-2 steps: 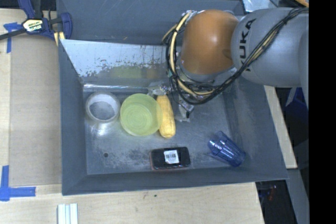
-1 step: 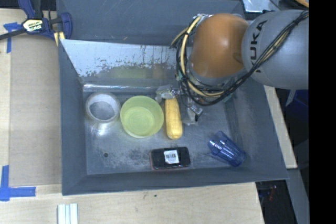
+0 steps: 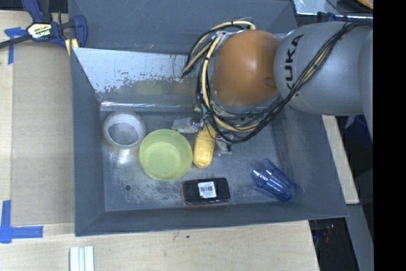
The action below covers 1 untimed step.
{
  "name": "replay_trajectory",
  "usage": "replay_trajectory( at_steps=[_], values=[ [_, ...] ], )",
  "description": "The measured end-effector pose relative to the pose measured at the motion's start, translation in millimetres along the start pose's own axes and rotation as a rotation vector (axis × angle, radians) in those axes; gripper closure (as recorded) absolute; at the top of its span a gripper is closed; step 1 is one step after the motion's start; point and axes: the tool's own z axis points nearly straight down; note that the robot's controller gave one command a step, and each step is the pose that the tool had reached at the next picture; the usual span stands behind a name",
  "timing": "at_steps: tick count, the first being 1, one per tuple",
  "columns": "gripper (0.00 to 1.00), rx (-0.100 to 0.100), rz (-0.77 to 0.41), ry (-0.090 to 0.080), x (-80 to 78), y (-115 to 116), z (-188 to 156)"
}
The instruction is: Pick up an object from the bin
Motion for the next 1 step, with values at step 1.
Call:
replay_trajectory(
  at_steps=[1],
  values=[
    [1.00, -0.002, -0.029, 0.003, 14.8, -6.4, 0.1]
  ],
)
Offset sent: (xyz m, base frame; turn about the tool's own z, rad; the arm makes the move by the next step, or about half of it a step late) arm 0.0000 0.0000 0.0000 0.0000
